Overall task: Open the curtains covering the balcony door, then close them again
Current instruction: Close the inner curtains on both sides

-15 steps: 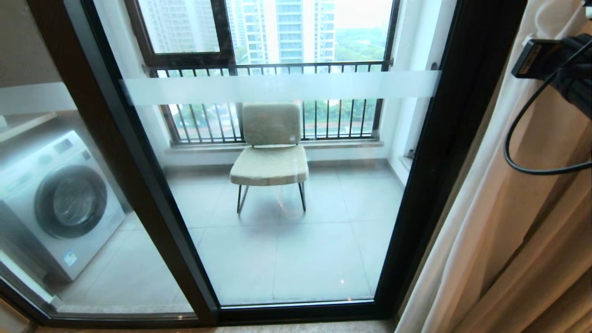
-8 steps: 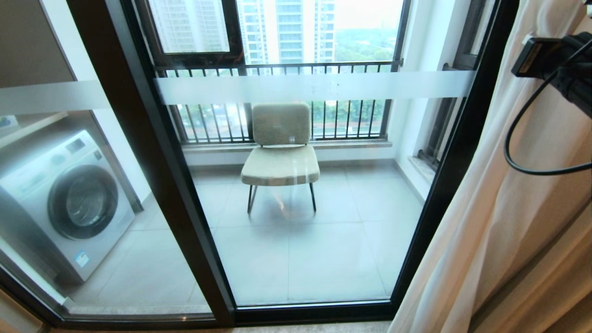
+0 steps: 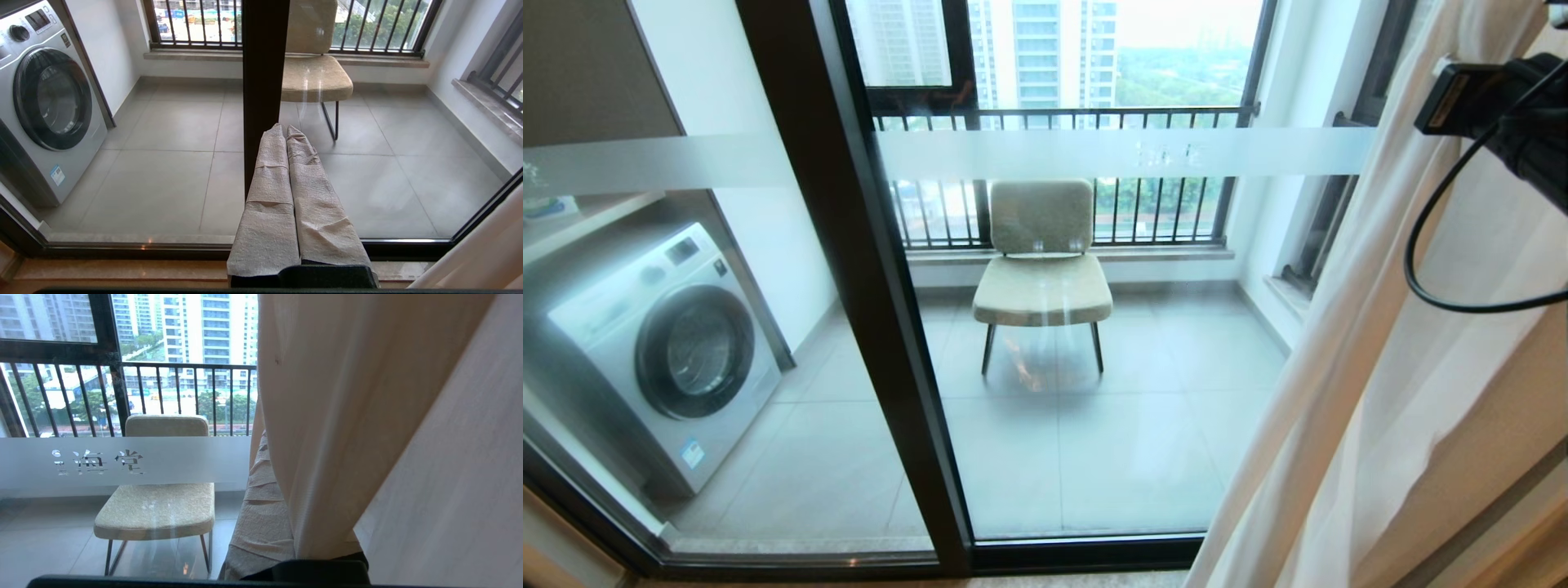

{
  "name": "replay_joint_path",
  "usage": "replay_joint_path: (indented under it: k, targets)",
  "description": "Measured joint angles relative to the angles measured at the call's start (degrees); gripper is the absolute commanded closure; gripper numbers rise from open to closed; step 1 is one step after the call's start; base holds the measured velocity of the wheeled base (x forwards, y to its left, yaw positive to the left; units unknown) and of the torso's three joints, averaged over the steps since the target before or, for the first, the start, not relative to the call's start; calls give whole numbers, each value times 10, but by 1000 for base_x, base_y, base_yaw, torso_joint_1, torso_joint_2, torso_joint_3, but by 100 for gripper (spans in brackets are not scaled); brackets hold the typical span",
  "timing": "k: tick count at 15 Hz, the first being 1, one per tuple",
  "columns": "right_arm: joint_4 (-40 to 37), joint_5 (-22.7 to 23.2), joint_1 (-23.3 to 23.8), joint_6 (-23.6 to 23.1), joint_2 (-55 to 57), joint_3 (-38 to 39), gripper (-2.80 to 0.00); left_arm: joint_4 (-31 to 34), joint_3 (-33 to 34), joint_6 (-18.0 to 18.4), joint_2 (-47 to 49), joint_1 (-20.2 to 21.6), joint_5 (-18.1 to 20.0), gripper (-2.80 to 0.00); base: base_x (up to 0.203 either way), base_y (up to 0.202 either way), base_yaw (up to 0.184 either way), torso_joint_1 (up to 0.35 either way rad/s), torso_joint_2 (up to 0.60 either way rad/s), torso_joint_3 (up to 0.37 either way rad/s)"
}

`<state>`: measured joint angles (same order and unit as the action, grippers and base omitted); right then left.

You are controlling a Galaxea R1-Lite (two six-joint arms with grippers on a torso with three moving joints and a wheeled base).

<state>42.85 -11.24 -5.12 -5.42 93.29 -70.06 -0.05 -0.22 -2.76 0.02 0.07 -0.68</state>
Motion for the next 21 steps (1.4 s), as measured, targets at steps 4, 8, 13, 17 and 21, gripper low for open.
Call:
replay_joint_path:
  k: [4,8,13,17,21]
  targets:
    - [2,0,-7,0,1,-1,0,0,0,0,0,0,0,0,0,191,1,2,2,2]
    - [1,-6,-23,-2,2,-2,0,0,0,0,0,0,0,0,0,193,0,2,1,1]
    - [1,-25,-45,-1,2,0,0,0,0,1,0,0,0,0,0,191,1,4,3,0]
    - [0,-25,-47,-2,1,0,0,-2,0,1,0,0,-1,0,0,191,1,2,2,1]
    - [0,-25,-48,-2,1,-5,0,-2,0,1,0,0,-1,0,0,193,1,2,2,2]
